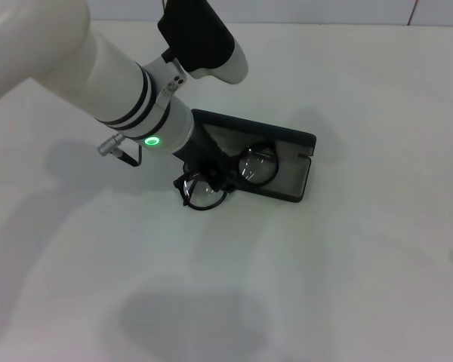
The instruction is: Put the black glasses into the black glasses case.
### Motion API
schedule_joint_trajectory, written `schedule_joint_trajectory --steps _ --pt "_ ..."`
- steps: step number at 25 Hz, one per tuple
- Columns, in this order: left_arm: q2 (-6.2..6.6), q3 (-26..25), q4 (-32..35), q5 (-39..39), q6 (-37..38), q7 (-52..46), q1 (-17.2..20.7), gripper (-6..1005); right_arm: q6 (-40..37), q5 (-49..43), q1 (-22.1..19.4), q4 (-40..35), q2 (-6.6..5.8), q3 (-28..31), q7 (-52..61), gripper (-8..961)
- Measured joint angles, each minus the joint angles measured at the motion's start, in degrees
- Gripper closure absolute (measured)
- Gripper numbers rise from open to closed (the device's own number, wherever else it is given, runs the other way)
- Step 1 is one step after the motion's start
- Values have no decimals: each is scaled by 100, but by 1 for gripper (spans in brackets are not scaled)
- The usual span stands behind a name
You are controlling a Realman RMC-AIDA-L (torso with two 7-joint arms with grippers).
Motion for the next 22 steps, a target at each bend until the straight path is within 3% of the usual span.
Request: schedule_joint_trajectory --steps 22 --pt "-23 487 33 203 -243 -325 23 561 -35 1 -33 97 0 0 -56 514"
